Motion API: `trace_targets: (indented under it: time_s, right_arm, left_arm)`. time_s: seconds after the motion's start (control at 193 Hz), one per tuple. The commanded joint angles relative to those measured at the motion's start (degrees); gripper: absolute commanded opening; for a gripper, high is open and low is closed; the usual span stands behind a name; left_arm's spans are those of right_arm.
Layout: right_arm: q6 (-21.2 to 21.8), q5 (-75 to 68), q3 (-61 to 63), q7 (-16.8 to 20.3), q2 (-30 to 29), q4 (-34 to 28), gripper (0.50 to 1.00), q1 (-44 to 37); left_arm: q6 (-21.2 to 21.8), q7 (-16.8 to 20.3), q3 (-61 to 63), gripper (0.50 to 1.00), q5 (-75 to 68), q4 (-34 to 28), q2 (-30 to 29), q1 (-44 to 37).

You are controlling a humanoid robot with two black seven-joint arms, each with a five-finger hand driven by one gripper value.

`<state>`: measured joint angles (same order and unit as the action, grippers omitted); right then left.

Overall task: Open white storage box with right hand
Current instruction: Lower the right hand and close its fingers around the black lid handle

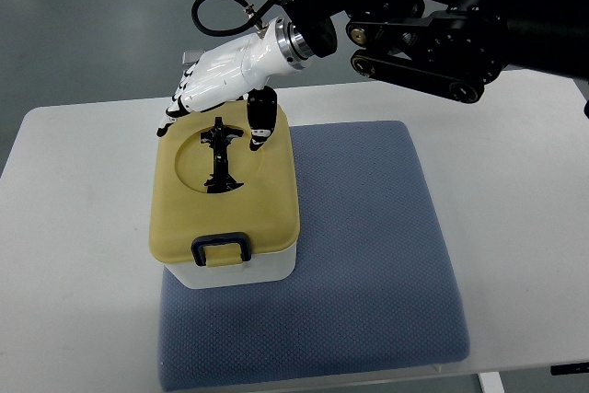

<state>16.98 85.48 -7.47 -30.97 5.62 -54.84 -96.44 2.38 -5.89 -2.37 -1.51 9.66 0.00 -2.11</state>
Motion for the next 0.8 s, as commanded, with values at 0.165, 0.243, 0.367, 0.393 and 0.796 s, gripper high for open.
trace_targets:
  time_s: [0.165, 0.243, 0.367, 0.393, 0.796]
  right_arm:
    - [-0.2, 1.09, 0.0, -0.06, -1.05, 0.0, 0.844, 0.64]
    - [-0.2, 1.09, 0.0, -0.06, -1.05, 0.0, 0.832, 0.73]
    - [-0.2, 1.44, 0.0, -0.06, -1.05, 0.0, 0.75, 1.26]
    - [-0.28, 1.71, 0.0, -0.06, -1.05, 0.0, 0.723, 1.43]
    - [-2.04, 1.97, 0.0, -0.06, -1.05, 0.35, 0.539, 2.66]
  left_arm:
    - [0.0, 0.0, 0.0, 1.0, -0.07, 0.01, 0.0, 0.0]
    - [0.0, 0.0, 0.0, 1.0, -0.07, 0.01, 0.0, 0.0]
    - [0.0, 0.0, 0.0, 1.0, 0.01, 0.01, 0.0, 0.0]
    - [0.0, 0.0, 0.0, 1.0, 0.01, 0.01, 0.0, -0.08]
    - [0.0, 0.0, 0.0, 1.0, 0.01, 0.01, 0.0, 0.0]
